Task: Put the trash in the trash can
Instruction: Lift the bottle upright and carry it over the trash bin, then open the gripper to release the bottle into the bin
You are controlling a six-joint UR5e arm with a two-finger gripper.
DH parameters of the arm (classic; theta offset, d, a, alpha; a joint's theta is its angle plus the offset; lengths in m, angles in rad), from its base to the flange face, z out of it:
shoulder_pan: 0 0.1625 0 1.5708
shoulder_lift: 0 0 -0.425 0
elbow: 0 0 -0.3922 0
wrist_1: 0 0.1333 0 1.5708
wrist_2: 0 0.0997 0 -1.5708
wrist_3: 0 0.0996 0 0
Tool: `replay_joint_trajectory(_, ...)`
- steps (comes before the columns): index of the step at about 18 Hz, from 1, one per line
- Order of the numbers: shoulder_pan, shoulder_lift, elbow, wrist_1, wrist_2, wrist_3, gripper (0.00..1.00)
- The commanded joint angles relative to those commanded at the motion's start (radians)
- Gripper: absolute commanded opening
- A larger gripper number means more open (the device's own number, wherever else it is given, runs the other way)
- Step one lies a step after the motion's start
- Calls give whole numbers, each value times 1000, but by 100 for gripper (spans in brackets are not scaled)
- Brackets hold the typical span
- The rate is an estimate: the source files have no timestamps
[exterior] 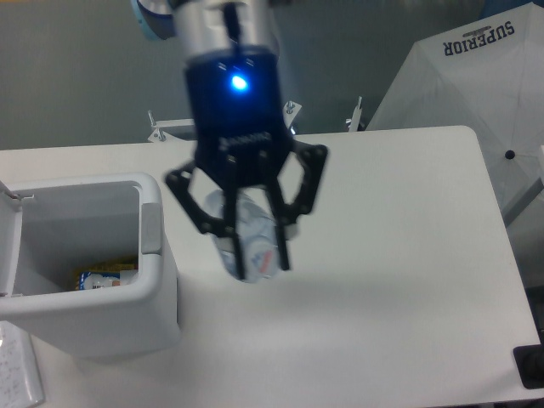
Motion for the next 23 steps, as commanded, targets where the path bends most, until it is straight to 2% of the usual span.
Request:
replay_joint_trajectory(4,-58,0,-5,0,0,-29,18)
replay_joint_trajectory(13,-212,-29,-87,0,9,-110,18)
replay_joint_trajectory(21,-242,-78,-110,-2,9,-107,18)
replay_joint_trajectory(23,-242,-80,-135,-2,9,-106,19)
